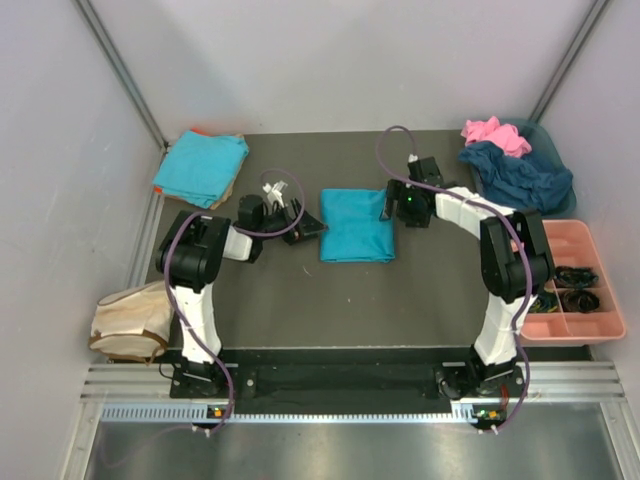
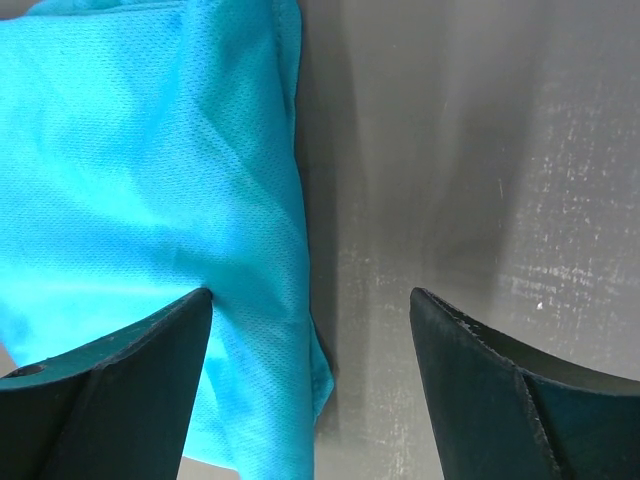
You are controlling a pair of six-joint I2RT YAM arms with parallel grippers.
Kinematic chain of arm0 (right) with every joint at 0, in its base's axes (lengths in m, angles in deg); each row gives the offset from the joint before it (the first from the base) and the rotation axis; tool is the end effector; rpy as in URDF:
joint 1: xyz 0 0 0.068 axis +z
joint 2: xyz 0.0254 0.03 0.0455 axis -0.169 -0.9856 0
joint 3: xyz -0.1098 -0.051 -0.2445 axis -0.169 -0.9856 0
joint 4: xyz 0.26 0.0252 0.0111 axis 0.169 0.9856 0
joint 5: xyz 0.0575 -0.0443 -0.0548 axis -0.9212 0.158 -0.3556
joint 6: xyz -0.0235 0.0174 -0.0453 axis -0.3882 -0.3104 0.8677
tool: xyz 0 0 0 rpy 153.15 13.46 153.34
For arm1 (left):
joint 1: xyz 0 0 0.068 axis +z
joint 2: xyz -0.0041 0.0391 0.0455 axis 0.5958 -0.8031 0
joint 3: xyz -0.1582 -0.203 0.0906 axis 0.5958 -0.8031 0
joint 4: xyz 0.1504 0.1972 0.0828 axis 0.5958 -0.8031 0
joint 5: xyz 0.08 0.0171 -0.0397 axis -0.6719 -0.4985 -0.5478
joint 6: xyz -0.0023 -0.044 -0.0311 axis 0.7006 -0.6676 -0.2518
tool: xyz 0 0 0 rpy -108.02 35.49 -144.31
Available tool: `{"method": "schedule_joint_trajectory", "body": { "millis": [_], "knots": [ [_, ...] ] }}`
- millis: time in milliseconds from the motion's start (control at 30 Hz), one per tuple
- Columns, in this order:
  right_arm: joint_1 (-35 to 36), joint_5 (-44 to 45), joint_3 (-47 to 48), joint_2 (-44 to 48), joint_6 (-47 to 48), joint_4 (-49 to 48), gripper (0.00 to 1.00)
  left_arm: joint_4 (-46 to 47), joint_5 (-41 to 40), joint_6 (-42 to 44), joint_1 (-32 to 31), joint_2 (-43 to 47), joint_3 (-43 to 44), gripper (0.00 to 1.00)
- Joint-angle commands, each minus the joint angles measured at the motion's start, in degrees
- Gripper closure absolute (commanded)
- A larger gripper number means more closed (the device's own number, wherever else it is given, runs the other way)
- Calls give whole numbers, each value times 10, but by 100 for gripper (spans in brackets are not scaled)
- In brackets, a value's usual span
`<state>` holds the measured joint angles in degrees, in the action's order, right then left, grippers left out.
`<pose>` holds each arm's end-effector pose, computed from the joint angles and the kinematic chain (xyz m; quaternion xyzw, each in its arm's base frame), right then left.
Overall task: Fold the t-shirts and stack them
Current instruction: Neatly place the folded tshirt to the corner
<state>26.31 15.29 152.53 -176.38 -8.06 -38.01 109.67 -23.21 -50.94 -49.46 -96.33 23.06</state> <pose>0.3838 0.1183 0.1824 0.0596 0.9505 0.1591 0.2602 0.3608 -0.1104 0.1118 -0.0020 0.7834 -0.5593 0.2712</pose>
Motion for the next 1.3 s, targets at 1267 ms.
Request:
{"method": "schedule_joint_trajectory", "body": {
  "millis": [1267],
  "knots": [
    [14, 13, -6, -30, -9, -16, 20, -269, -85, 199, -76, -71, 156, 10]
  ]
}}
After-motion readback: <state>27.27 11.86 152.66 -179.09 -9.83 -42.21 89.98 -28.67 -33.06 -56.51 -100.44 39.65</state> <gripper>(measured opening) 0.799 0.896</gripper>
